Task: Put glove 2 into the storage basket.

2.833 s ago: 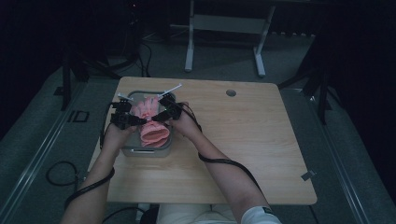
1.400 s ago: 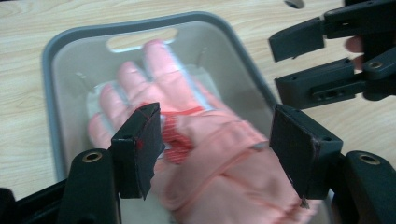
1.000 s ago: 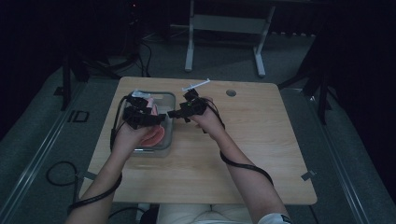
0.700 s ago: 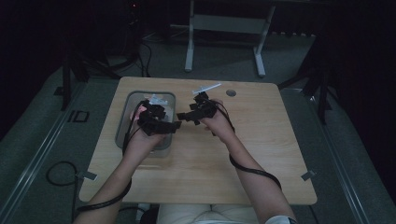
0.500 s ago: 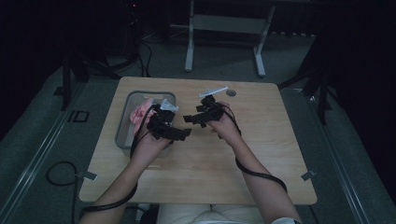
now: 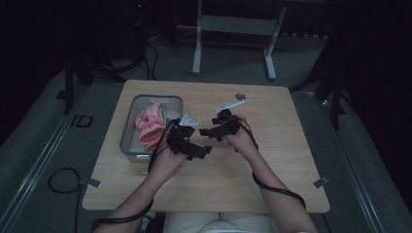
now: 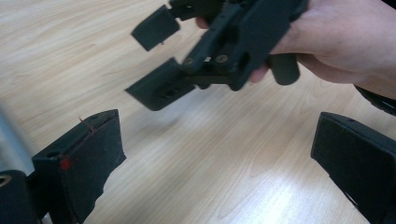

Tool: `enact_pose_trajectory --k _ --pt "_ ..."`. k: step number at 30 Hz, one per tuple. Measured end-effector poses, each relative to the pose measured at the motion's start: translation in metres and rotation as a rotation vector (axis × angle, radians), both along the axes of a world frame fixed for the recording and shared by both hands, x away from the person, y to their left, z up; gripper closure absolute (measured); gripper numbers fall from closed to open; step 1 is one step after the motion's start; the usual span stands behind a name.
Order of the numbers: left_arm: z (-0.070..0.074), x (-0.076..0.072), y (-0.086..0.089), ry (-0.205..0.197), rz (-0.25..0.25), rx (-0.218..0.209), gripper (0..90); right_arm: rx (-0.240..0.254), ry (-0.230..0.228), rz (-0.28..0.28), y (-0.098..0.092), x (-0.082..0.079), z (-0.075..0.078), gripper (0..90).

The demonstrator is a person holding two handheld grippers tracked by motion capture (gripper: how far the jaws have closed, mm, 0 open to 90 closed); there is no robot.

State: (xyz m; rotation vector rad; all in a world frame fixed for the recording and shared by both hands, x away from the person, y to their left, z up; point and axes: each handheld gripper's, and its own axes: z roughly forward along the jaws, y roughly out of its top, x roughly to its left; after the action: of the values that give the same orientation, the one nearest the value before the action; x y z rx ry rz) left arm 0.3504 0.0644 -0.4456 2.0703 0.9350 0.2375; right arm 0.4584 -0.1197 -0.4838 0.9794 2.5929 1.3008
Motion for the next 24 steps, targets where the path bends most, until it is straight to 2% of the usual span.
enact_pose_trajectory --k 6,7,14,19,24 --pt "-0.013 -0.007 -0.015 0.002 -0.052 0.021 2.0 -0.013 -0.002 -0.007 -0.007 -0.003 -0.011 15.5" --pt "-0.019 -0.008 -0.019 0.007 -0.065 0.032 2.0 -0.013 0.000 -0.005 -0.010 -0.004 -0.016 15.7" --pt "-0.038 -0.012 -0.029 0.008 -0.086 0.027 2.0 -0.023 0.004 -0.009 -0.017 -0.007 -0.029 15.8" --pt "-0.051 -0.016 -0.038 0.003 -0.111 0.066 1.9 -0.030 0.017 -0.018 -0.021 -0.009 -0.039 15.7" --pt "-0.062 -0.018 -0.041 0.009 -0.116 0.056 2.0 -0.022 0.016 -0.016 -0.025 -0.011 -0.047 15.7"
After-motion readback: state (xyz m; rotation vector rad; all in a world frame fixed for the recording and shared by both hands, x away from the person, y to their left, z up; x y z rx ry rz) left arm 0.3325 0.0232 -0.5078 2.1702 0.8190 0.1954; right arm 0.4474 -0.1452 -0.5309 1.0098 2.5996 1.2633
